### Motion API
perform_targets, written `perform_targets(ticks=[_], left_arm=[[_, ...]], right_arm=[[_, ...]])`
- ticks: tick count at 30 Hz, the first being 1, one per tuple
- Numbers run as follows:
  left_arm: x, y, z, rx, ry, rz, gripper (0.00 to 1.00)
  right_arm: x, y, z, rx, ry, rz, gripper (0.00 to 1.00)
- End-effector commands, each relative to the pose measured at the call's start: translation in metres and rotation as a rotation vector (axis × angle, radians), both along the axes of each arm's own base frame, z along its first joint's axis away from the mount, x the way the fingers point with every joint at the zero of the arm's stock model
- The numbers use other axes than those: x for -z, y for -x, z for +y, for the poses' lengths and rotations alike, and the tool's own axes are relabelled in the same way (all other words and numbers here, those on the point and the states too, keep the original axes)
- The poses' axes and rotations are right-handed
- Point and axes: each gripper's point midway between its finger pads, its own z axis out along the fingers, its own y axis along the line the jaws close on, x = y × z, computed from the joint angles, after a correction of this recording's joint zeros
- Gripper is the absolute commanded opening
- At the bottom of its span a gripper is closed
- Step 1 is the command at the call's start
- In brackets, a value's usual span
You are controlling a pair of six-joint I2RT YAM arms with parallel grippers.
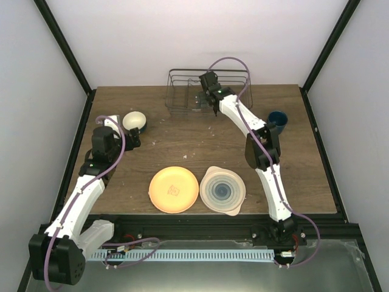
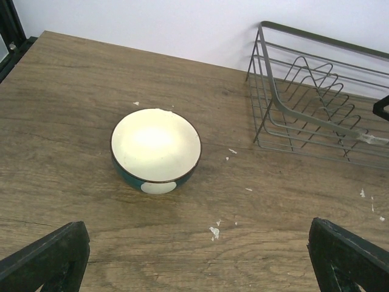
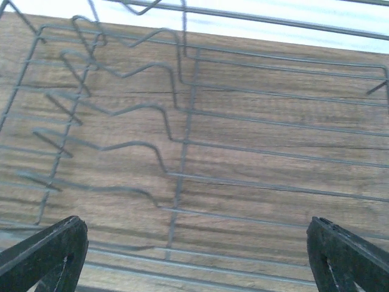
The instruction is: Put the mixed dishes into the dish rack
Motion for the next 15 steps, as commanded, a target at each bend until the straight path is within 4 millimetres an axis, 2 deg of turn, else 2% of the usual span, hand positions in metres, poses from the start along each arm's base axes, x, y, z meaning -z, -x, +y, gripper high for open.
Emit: perform_targets(ticks=[1, 7, 10, 12, 13, 15], left_arm=[[0.004, 0.002, 0.0, -0.004, -0.002, 0.011, 1.0], [0.008, 0.0, 0.001, -0.008, -0.009, 0.022, 1.0], [0.01, -0.001, 0.001, -0.007, -0.014, 0.029, 1.0], [0.011, -0.002, 0.001, -0.008, -0.018, 0.033, 1.0], [0.012, -0.002, 0.001, -0.009, -0.019, 0.033, 1.0], [0.012, -0.003, 0.003, -0.015, -0.024, 0.036, 1.0]], right_arm=[[-0.03, -0.02, -0.039, 0.081, -0.048, -0.065, 1.0], [-0.018, -0.045, -0.068, 0.1, -0.086, -0.051, 1.0], [-0.006, -0.051, -0.079, 0.104, -0.1, -0.03, 1.0], [-0.006, -0.053, -0.084, 0.105, -0.109, -0.03, 1.0], [0.009, -0.055, -0.084, 0.102, -0.105, -0.006, 1.0], [0.022, -0.057, -0.084, 0.094, -0.1, 0.01, 1.0]])
